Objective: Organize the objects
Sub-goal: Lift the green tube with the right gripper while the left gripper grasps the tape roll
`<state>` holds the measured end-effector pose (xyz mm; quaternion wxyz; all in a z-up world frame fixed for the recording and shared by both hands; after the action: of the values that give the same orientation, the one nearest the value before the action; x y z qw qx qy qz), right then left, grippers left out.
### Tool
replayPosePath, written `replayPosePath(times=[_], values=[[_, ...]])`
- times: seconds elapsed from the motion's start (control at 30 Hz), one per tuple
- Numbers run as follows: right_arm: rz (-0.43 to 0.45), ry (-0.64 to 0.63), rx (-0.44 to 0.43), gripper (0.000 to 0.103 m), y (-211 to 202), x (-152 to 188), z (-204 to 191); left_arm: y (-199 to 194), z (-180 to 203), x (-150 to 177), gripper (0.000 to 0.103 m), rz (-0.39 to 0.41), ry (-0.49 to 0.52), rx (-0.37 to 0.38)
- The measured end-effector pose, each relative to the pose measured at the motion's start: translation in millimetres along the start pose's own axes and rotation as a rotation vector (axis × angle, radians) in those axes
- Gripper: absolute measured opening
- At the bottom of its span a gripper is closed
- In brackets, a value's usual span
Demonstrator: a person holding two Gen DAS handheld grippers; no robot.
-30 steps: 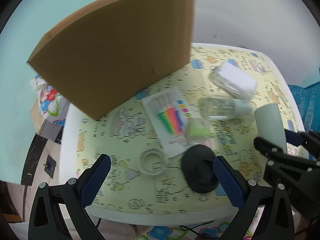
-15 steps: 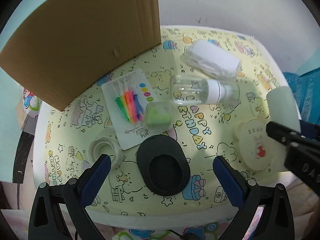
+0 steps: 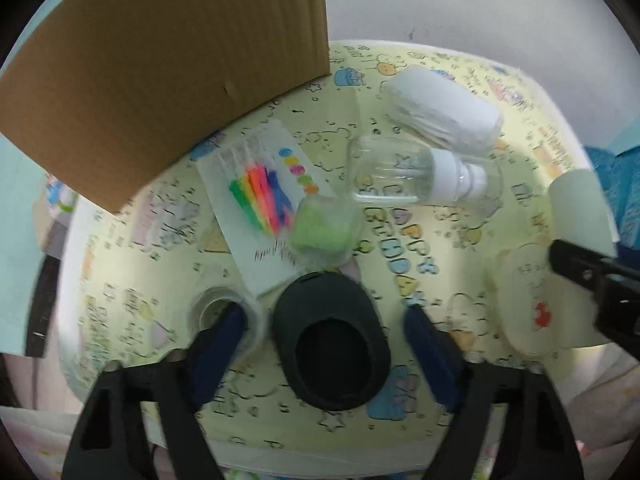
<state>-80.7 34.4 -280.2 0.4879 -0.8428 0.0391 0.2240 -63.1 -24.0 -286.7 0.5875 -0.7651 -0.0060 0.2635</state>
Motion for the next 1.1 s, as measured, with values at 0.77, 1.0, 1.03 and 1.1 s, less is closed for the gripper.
replayPosePath(times=[0.77,1.0,1.03,1.1], values=[[0.060,-0.008,-0.012,0.049,-17,0,-7,-23,-6,-8,0.026,0.029,-0.064,0.058],[0.072,-0.027,-0.019,0.049,-21,-2,-15,-26,-15,-3,0.050,0.002,-0.090,0.066],[0.072,-0.030,-0.019,0.049,-21,-2,-16,-27,-18,0,0.065,-0.003,-0.089,0.058],[0.070,-0.031,-0.025,0.049,-21,-2,-18,-28,-20,4,0.083,-0.005,-0.082,0.049]])
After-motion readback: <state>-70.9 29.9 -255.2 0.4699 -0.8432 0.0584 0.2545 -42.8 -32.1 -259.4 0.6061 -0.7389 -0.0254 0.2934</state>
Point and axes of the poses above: each gripper's, at about its wrist camera, not at the fingertips, and y roughly the way its jaws point, z to its right, x to its underside, the point moved 9 cm from there along y, roughly the way its jaws point, and after that the axes turned 8 degrees about -y, right-handed, at the moved point
